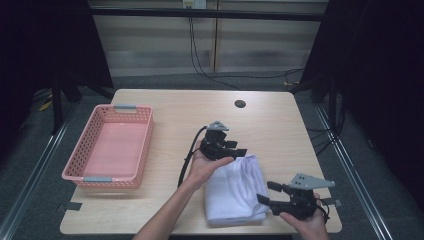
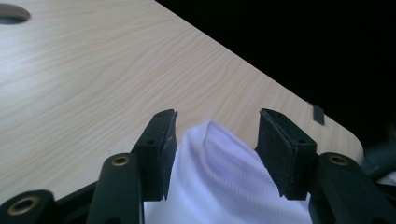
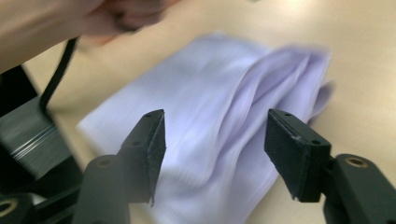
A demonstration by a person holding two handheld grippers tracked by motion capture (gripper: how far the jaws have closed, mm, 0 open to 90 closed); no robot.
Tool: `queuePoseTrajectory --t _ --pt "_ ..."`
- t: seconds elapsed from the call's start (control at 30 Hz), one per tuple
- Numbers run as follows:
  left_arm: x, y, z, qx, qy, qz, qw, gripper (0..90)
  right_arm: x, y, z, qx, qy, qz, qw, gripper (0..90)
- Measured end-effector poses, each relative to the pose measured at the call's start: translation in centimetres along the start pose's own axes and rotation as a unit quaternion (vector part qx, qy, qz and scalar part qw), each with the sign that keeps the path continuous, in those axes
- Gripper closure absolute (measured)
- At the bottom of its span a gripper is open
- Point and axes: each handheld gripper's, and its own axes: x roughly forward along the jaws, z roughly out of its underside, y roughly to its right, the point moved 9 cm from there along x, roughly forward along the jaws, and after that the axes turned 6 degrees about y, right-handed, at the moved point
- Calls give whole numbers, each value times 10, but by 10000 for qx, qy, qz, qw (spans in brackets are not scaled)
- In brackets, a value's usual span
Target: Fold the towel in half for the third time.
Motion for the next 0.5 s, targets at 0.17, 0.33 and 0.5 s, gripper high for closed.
queuePoseTrajectory --t 0.17,0.33,0.5 --pt "-35 19 63 333 -687 101 9970 619 52 35 -28 -188 -198 311 9991 389" --pt "-51 38 97 390 -970 260 9942 556 109 47 -31 -384 -613 476 9962 308" --pt "-52 35 120 616 -1063 87 9924 557 120 76 -12 -400 -1014 1001 9890 363"
